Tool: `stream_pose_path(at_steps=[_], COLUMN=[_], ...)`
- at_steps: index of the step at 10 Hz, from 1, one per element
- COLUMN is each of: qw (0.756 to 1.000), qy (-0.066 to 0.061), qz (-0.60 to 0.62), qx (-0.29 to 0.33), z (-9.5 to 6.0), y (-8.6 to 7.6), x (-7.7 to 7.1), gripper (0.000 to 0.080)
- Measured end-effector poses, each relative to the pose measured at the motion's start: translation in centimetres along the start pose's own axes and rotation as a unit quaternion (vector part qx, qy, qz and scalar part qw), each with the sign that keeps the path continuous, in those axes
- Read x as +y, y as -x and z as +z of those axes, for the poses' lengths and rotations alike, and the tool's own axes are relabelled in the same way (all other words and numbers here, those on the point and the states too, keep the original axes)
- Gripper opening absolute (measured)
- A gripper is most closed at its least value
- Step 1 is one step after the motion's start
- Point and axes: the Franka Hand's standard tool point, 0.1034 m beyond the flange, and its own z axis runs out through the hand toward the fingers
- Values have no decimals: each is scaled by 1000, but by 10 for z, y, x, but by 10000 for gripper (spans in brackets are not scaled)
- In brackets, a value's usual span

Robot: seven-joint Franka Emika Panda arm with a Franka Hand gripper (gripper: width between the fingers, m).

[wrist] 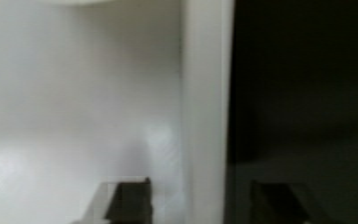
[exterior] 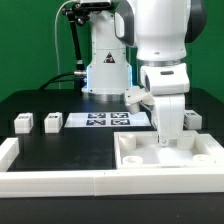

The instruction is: Assemble square table

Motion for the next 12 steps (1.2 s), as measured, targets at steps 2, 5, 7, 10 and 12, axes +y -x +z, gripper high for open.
stream_pose_path(at_steps=[2,5,7,10,12], qw=[1000,1000,1000,992,984], qy=[0,0,4,28,34], qz=[0,1,16,120,174], qx=[0,0,1,2,1], z=[0,0,-2,-23,-33], y=[1,1,1,-14,-29], x=[0,0,-1,-15,-19], gripper=[564,644,649,649,649])
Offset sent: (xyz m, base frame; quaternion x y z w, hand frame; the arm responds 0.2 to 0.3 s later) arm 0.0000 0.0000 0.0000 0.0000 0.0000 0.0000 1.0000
